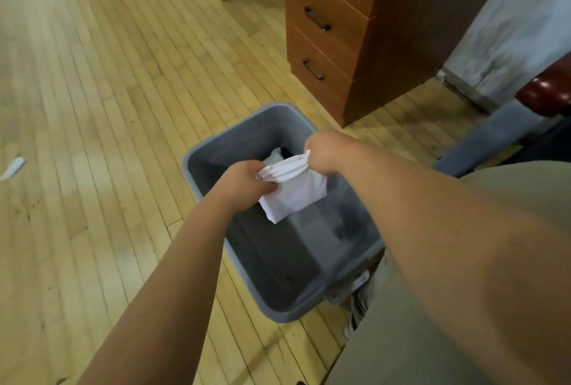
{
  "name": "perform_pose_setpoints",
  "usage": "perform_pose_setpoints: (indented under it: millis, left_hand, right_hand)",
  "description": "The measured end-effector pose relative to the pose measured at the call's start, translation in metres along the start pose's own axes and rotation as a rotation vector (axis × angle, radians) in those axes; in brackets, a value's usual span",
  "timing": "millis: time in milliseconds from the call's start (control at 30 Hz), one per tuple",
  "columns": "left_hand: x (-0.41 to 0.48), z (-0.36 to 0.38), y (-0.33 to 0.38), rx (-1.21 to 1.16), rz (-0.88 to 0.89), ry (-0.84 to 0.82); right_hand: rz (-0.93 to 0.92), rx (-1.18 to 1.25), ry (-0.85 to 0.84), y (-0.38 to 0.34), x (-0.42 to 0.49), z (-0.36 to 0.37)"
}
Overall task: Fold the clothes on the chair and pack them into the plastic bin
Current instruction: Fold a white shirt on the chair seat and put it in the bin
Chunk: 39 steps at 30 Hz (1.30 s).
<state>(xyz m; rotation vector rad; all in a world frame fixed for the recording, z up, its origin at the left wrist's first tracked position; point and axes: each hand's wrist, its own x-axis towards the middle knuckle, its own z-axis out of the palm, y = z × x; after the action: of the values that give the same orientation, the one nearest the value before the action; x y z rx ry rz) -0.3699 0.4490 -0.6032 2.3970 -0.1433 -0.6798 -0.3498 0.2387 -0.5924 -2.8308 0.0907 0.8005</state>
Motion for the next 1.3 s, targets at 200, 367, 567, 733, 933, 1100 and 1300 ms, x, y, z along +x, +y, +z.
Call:
perform_pose_setpoints:
  millis: [200, 367, 567, 733, 933, 1100, 1300]
  left_hand:
    - [0.024, 0.004, -0.013, -0.016, -0.01, 0.019]
    - [0.06, 0.0, -0.016, -0.046, -0.101, 0.364]
    - [0.072, 0.012, -0.024, -0.012, -0.146, 0.199]
    - [0.062, 0.018, -0.015, -0.072, -0.137, 0.096]
    - [0.047, 0.014, 0.015, -0.132, -0.059, 0.04]
    - [0.034, 0.011, 0.051, -0.155, -0.025, 0.006]
    - [0.019, 0.016, 0.128, -0.122, 0.128, -0.05]
  right_hand:
    - [-0.037, 0.016, 0.002, -0.001, 0.03, 0.004]
    - [-0.052, 0.289, 0.201, 0.008, 0.045, -0.012]
    - [0.021, 0.083, 0.048, 0.012, 0.039, -0.007]
    - [0.052, 0.047, 0.015, 0.025, 0.035, -0.005]
    - [0.09, 0.122, 0.032, 0.047, 0.01, -0.004]
    - [0.109, 0.223, 0.086, 0.062, -0.022, -0.011]
    - [0.123, 0.335, 0.211, 0.1, -0.091, -0.024]
